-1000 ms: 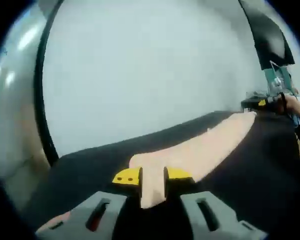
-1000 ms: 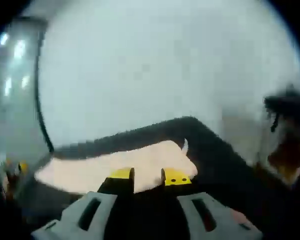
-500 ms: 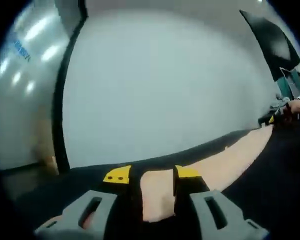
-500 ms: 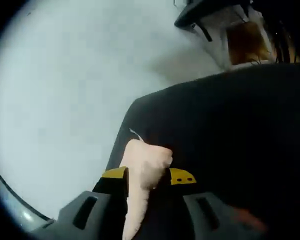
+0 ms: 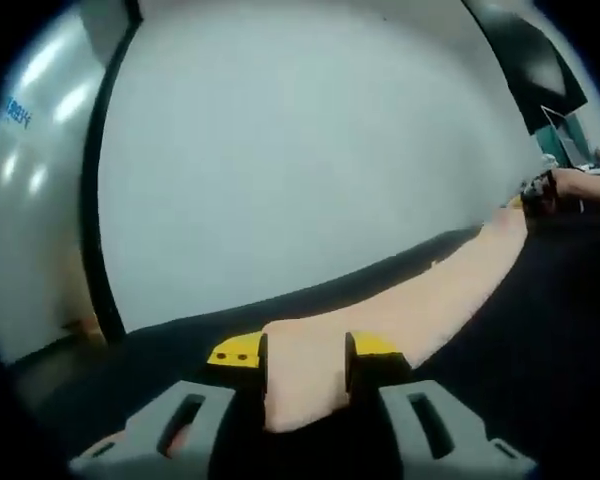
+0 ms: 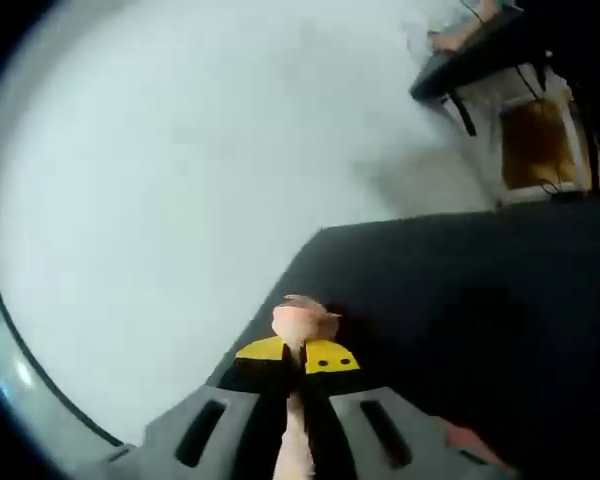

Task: Fold the towel on the table until its edges align and the towel forms a compact rectangular stack.

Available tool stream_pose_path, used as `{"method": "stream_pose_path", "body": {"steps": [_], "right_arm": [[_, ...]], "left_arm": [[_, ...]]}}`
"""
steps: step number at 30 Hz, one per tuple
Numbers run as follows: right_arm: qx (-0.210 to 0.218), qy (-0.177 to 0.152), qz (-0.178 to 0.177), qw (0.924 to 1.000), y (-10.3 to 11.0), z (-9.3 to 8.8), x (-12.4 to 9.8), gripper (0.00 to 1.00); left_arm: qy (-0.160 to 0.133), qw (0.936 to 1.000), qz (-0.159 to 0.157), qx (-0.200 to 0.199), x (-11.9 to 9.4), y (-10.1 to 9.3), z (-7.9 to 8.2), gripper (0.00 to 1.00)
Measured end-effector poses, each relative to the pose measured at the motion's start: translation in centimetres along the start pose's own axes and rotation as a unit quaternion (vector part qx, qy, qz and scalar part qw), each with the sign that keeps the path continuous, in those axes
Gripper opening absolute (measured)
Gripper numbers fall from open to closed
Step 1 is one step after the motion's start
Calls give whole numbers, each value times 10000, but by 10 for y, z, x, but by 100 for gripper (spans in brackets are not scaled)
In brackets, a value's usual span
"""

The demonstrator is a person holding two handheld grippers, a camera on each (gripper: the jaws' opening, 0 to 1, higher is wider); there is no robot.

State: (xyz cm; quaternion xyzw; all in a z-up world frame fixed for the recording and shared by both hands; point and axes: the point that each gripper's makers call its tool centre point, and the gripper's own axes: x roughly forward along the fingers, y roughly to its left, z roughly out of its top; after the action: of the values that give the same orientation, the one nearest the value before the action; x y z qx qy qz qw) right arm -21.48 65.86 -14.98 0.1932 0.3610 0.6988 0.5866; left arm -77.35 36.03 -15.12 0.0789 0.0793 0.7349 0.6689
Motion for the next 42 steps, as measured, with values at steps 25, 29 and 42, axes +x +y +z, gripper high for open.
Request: {"method": "stream_pose_path", "body": {"steps": [25,29,42], "right_arm": [[-5080,801,1692,8408,143,-194,-34,2],[-5251,865,1817,8269,152,-206,-46,2],[-5779,1559,2925,7458,160,-274,-75,35]], "left_arm": [[271,9996,25,-109,0,4,-14,29],[287,9995,23,-138,0,5,-15,29],[323,9994,-16,-124,0,3,-16,29]]}}
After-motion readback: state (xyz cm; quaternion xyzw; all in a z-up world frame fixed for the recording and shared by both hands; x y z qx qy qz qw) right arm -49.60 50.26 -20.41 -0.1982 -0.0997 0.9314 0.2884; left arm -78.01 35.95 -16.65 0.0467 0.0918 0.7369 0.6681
